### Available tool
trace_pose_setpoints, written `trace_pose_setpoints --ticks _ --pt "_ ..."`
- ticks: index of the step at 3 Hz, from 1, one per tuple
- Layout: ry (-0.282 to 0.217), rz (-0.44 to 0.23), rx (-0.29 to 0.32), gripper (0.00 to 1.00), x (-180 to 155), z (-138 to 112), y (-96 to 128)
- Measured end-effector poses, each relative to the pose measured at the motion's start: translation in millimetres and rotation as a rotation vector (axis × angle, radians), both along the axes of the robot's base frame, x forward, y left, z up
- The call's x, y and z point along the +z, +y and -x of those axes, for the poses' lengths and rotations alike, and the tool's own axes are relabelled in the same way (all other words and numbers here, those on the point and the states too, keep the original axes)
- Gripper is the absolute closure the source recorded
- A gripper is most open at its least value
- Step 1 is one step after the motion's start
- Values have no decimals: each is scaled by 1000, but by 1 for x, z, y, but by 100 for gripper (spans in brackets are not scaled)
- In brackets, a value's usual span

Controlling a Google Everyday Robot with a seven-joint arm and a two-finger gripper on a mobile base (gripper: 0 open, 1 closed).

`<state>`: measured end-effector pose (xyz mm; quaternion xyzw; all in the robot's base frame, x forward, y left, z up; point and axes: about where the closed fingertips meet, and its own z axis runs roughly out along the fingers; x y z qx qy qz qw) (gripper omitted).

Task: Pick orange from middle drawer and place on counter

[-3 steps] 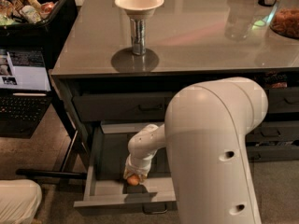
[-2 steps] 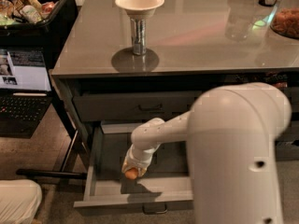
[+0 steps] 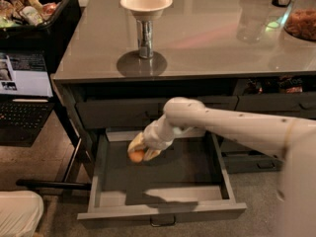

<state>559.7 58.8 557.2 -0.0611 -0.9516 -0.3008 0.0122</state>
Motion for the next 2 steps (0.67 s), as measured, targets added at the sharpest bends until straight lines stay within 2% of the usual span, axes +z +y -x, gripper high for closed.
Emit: trace_pose_setpoints --ticks 1,2 --pt "-120 -70 46 100 81 -15 -58" --pt "-247 -70 137 100 144 -19 -108"
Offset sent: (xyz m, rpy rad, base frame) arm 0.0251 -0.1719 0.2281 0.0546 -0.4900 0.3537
